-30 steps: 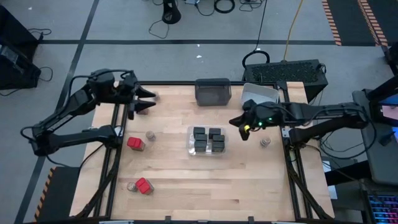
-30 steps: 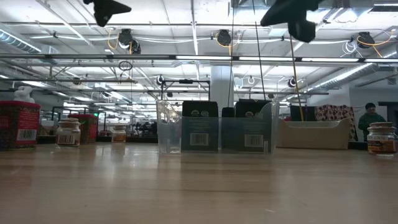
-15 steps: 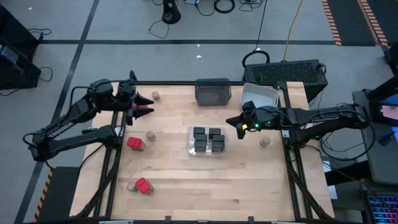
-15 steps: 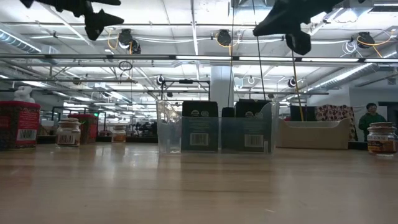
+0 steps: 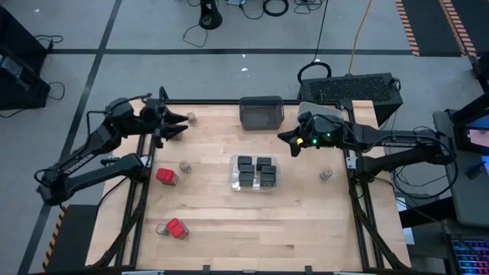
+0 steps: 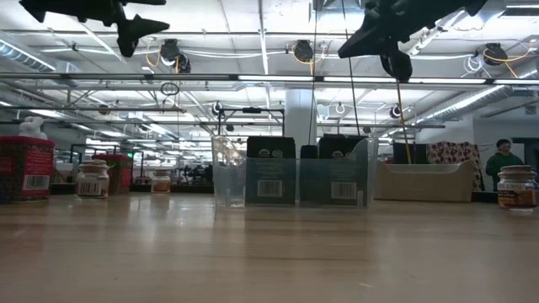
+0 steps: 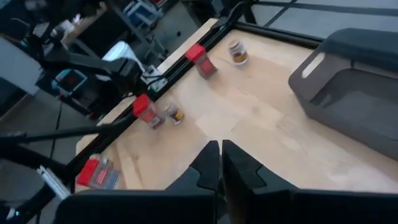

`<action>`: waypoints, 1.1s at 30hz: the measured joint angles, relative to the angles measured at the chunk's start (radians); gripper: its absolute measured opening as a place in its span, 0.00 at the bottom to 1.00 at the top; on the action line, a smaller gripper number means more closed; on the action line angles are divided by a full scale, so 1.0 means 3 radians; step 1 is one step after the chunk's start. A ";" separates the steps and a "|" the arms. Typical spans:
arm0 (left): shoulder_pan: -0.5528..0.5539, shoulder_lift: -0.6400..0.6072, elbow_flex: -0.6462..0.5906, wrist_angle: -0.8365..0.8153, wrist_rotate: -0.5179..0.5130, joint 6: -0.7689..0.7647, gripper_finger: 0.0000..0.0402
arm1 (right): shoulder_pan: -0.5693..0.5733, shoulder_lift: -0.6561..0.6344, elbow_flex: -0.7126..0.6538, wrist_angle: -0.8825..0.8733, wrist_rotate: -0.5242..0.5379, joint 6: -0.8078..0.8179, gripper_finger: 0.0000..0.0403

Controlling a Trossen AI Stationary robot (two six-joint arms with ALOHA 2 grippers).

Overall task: Sort spices by type
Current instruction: Put the brown seasoning bottle into the gray bin

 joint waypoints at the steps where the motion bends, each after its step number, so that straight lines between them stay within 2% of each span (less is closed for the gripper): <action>1: 0.0043 -0.0014 0.0000 -0.0009 0.0003 -0.0006 0.56 | -0.0021 0.0004 0.0001 -0.0031 -0.0006 -0.0044 0.00; 6: 0.0178 0.0025 0.0000 -0.0207 0.0020 -0.0235 0.56 | -0.0195 0.0004 0.0001 -0.0144 -0.0188 -0.0248 0.00; 10: 0.0177 0.0068 0.0000 -0.0791 0.0061 -0.0468 0.56 | -0.0279 0.0004 0.0001 -0.0225 -0.0358 -0.0349 0.00; 15: 0.0056 0.0067 0.0070 -0.1325 0.0140 -0.0501 0.55 | -0.0281 0.0004 0.0001 -0.0225 -0.0524 -0.0550 0.00; 18: -0.0096 0.0066 0.0296 -0.1544 0.0034 -0.0488 0.53 | -0.0257 0.0004 0.0001 -0.0225 -0.0612 -0.0608 0.00; 24: -0.0364 0.0132 0.0837 -0.2208 -0.0398 -0.0330 0.47 | -0.0155 0.0044 0.0192 -0.0376 -0.0678 -0.0675 0.00; 29: -0.0567 0.0289 0.1163 -0.2629 -0.0600 -0.0174 0.46 | -0.0113 0.0208 0.0622 -0.1012 -0.0574 -0.0797 0.00; 33: -0.0746 0.0476 0.1366 -0.2727 -0.0852 0.0061 0.46 | -0.0115 0.0466 0.1083 -0.1741 -0.0571 -0.0851 0.00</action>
